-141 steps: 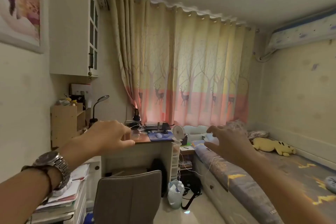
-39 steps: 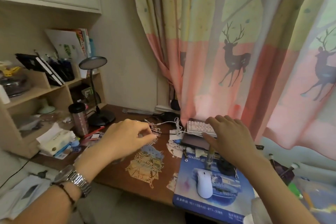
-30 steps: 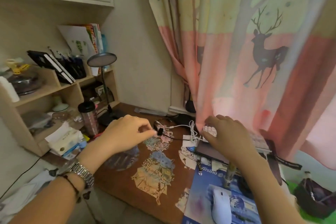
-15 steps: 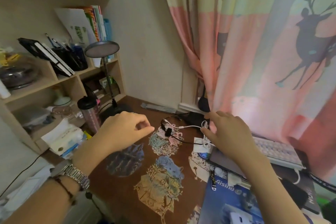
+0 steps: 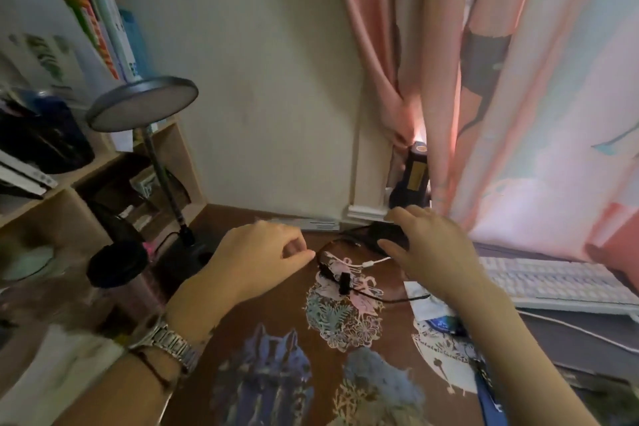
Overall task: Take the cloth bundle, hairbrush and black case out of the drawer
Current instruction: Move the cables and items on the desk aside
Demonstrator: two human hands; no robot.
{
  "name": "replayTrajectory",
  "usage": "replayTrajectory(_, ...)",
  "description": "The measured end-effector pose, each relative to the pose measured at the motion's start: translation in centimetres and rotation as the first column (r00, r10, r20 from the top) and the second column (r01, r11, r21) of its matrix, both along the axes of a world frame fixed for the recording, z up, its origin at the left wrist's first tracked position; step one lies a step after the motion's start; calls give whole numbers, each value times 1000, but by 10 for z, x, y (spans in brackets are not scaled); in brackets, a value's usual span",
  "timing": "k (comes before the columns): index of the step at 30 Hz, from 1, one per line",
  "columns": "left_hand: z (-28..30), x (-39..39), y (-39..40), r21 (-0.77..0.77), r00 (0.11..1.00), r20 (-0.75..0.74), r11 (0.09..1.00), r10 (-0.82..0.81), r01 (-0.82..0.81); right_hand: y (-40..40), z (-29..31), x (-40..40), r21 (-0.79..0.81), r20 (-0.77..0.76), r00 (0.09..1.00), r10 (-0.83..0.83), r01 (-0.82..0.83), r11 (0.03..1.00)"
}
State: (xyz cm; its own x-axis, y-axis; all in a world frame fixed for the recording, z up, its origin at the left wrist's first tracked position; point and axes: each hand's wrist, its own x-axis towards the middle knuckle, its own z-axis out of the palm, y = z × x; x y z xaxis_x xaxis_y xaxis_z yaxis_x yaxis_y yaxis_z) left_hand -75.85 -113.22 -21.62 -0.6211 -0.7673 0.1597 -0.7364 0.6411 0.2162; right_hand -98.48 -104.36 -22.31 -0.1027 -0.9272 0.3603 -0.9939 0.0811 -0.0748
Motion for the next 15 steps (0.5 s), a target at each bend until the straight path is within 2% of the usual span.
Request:
replayTrajectory(7,-33,55,-18,1,994,26,995,-104,104,-10,-40,54,88,-9,999,-43,43,995)
replayTrajectory(15,-123,114,14,-137,996,-17,987,-83,80,9,-133,101,96,-86,993,77,-68,993)
